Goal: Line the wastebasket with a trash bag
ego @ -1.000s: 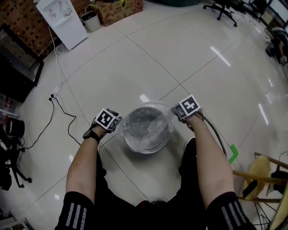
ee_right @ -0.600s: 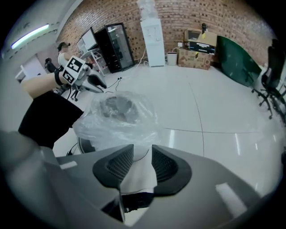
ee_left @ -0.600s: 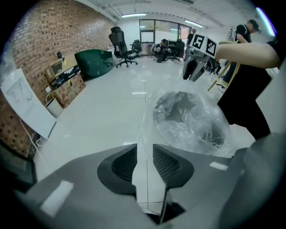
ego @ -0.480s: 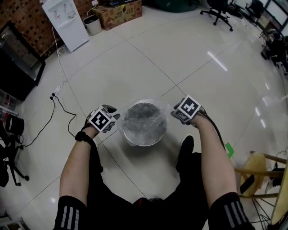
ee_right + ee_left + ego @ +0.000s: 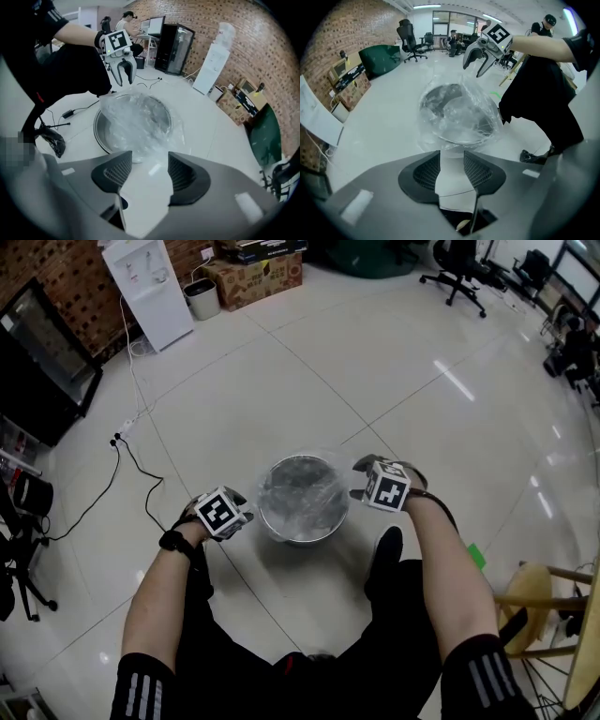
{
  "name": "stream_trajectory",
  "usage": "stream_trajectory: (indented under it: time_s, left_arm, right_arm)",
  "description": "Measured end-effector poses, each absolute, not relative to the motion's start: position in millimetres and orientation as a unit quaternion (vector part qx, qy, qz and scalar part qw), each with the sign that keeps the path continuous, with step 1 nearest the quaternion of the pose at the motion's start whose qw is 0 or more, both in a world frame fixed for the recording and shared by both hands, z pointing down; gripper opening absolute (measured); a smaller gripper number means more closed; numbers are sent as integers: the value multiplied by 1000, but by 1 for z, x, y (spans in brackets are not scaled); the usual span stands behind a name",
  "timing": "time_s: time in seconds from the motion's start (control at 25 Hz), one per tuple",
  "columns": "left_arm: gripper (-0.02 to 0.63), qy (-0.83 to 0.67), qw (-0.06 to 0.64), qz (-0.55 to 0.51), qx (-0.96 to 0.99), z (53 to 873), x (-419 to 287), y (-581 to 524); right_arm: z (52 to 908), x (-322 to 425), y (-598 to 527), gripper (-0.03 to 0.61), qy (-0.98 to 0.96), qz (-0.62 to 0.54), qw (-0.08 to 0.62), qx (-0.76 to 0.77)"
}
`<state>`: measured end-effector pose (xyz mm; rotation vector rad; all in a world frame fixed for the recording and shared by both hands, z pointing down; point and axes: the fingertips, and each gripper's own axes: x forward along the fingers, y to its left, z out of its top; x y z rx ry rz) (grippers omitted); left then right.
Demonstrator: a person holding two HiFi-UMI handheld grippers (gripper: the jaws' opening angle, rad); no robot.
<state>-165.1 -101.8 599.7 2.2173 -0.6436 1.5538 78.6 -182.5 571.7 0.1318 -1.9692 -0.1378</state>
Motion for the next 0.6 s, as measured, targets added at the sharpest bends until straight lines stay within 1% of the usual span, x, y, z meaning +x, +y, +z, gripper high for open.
stream_trajectory:
  time_s: [0.12, 0.24, 0.32, 0.36, 0.4, 0.48, 0.56, 0.6]
  left_arm:
    - [166, -205, 205, 535, 794, 609, -153, -99]
    - [176, -194, 198, 560, 781, 621, -158, -100]
    - [176, -191, 209, 561, 778, 628, -160, -102]
    - [171, -183, 221, 549, 785, 629, -154, -102]
    - [153, -171, 233, 535, 794, 629, -147, -100]
    - [141, -156, 251, 521, 801, 629, -140, -95]
    - [97, -151, 255, 520, 801, 629, -139, -93]
    - [76, -148, 251, 519, 804, 627, -138, -92]
  right_arm:
    - [577, 72, -197, 250, -834, -75, 543, 65]
    - [584, 61, -197, 249, -837, -72, 541, 50]
    - [591, 56, -194, 239, -834, -69, 546, 39]
    - [594, 55, -193, 214, -831, -67, 551, 32]
    - [597, 54, -191, 175, -828, -65, 556, 26]
    - [600, 56, -189, 100, -825, -57, 561, 19]
    - [601, 60, -186, 31, -827, -45, 560, 16]
    - [600, 62, -184, 14, -829, -37, 558, 14]
